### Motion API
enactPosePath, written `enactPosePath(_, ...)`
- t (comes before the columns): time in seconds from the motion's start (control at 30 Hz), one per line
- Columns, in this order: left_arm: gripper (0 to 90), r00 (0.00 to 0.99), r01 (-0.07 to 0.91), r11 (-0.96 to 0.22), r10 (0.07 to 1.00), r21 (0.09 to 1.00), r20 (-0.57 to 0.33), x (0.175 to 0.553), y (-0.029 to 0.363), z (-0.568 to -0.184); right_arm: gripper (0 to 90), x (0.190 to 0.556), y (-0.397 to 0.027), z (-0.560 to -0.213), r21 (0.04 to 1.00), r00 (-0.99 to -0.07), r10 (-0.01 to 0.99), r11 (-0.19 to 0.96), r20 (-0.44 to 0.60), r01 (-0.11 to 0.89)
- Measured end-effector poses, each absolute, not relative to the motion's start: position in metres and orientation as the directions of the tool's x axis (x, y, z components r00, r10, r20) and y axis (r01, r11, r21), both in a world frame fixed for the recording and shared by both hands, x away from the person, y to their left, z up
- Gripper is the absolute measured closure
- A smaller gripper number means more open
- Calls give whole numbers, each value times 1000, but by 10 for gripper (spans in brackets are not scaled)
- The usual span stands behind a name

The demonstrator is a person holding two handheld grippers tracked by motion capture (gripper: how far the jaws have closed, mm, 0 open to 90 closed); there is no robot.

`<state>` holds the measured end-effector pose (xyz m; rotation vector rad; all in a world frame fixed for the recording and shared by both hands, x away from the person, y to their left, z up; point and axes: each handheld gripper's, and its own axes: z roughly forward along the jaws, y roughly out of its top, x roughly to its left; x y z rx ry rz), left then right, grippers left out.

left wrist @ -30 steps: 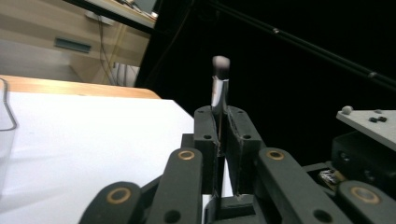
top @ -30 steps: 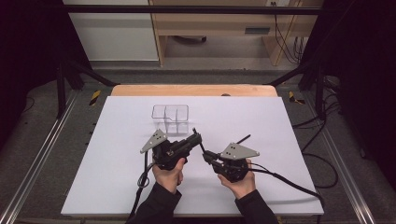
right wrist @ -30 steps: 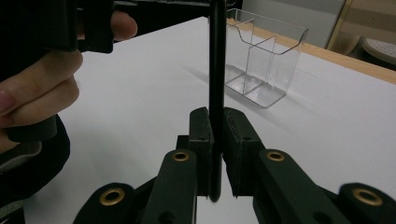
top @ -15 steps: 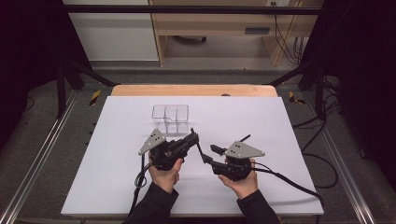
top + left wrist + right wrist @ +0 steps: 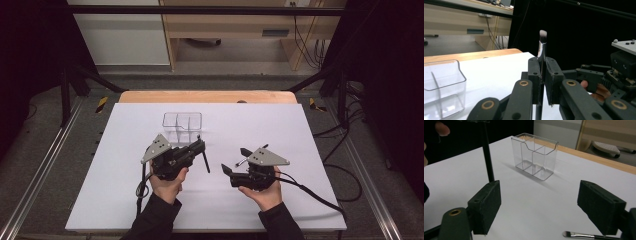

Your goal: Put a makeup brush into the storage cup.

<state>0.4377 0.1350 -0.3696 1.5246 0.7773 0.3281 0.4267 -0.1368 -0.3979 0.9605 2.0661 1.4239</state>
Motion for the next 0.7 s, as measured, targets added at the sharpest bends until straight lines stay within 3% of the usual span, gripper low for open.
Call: enactPosePath(0.7,832,696,250,-32,701,968,-157,446,162,-347,116,431,-174,-399,917,-582,813,209,32,341)
